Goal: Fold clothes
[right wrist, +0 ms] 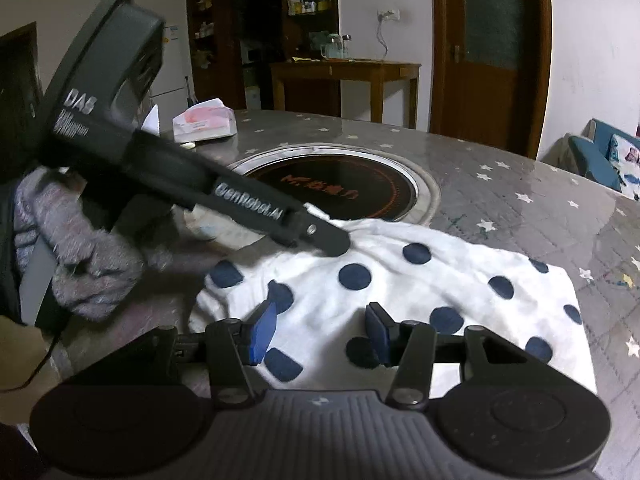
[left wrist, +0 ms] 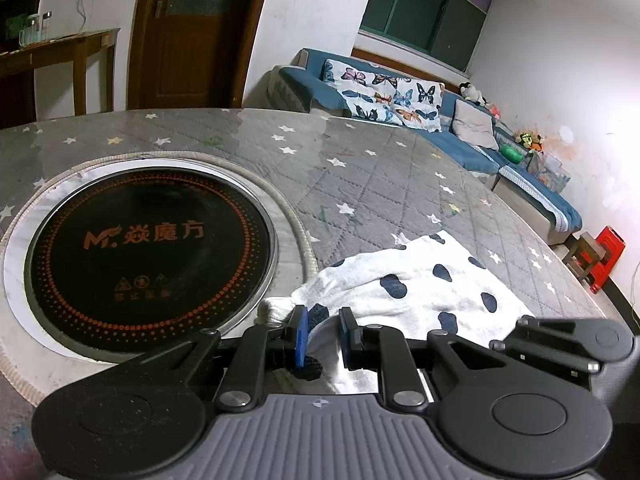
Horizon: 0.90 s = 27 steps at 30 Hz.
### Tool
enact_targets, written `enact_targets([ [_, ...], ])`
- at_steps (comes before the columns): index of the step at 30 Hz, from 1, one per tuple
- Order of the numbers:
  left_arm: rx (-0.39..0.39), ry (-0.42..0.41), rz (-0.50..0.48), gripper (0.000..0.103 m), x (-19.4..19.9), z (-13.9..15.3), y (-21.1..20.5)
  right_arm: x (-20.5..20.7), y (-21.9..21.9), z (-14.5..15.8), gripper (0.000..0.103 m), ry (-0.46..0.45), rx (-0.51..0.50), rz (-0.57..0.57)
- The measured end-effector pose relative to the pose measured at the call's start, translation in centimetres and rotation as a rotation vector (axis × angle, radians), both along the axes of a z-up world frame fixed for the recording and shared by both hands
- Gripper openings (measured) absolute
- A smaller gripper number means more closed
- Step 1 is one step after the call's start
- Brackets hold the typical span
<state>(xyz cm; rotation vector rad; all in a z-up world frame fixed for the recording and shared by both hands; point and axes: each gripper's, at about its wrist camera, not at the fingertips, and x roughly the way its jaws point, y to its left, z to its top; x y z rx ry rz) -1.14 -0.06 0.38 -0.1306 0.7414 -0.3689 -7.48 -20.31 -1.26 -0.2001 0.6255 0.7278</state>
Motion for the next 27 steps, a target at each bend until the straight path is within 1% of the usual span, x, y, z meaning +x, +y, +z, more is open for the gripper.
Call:
enact_targets([
  [5,-0.005,-0.016,0.002,0.020,-0.4,-0.3,0.1,-1.1,-0.3,-0.7,0.050,-0.012,0.017,-0.031],
  [12,0.001,-0.033,0.010,0.019,-0.8,-0.4,0.0,-3.2,-2.5,-0.8,0.051,0.013,0.045,-0.057],
  [16,0.004,-0.038,0.013,0.019,-0.9,-0.4,0.0,-4.8,-3.8,-0.7,0.054,0.005,0.044,-0.066],
  [19,0.006,-0.040,0.014,0.019,-0.9,-0.4,0.0,-5.7,-5.6,-0.1,0.056,0.000,0.083,-0.118],
  [21,0.009,-0.041,0.013,0.019,-0.9,-0.4,-0.1,-5.9,-6.7,0.3,0.058,-0.018,0.098,-0.174],
  [22,0.012,-0.042,0.013,0.019,-0.9,-0.4,-0.1,-5.9,-7.3,0.4,0.061,-0.023,0.101,-0.201],
  [24,0.015,-0.043,0.013,0.019,-0.9,-0.4,-0.2,-5.2,-8.5,0.2,0.062,-0.014,0.099,-0.263],
  [27,0.013,-0.043,0.014,0.019,-0.9,-0.5,-0.1,-5.0,-10.1,-0.7,0.062,0.025,0.090,-0.325],
])
